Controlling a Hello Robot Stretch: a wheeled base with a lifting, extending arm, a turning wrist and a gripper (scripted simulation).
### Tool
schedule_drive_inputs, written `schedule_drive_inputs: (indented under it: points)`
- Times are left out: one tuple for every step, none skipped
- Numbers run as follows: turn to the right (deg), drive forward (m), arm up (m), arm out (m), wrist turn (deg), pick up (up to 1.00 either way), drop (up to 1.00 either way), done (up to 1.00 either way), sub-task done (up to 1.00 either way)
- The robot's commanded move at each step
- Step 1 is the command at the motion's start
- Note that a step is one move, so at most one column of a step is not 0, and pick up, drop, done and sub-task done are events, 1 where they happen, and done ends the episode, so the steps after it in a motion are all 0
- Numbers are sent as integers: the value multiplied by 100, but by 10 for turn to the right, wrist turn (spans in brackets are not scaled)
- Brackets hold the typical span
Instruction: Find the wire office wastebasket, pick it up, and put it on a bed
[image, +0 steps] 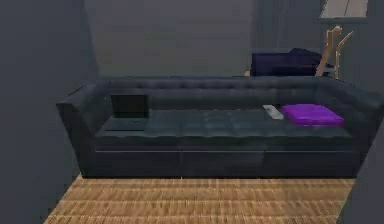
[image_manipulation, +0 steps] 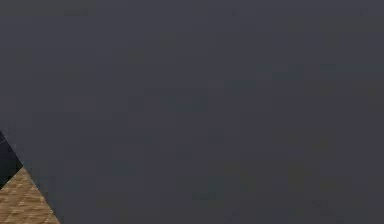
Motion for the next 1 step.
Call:
schedule_drive_inputs:
  points:
    - [-450, 0, 0, 0, 0, 0, 0, 0, 0]
